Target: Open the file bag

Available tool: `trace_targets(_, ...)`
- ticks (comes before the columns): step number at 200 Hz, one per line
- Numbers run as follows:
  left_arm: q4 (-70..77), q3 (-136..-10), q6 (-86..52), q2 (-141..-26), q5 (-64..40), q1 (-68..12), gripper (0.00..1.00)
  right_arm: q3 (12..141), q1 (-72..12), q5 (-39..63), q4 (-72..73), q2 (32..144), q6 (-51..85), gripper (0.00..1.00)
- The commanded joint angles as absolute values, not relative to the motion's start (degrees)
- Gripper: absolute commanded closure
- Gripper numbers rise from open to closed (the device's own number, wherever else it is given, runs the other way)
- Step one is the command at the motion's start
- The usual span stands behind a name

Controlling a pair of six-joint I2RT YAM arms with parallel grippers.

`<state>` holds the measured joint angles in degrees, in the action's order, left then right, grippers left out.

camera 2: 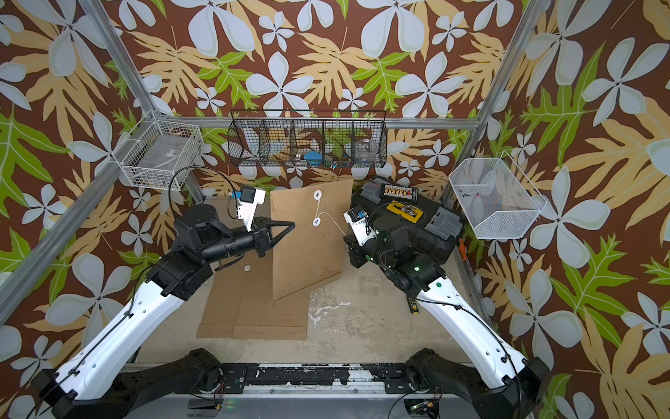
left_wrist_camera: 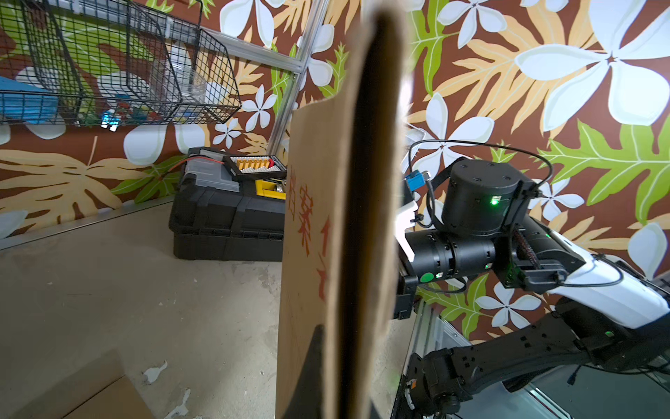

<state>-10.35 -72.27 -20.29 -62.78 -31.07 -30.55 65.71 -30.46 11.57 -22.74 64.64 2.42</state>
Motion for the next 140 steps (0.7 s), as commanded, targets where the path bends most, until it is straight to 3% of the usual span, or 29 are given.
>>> trace_targets(1,-4.2,-72.3,-22.8,-62.7,-36.5,-29.5,1.0,66.1,-30.5,10.9,-23.6,64.9,2.5,1.0)
trace_targets(140,-0.7,-74.2,-24.8,-64.0,-38.0,-26.1,1.0,65.7,-30.5,15.3,-23.7,65.4,1.7,1.0)
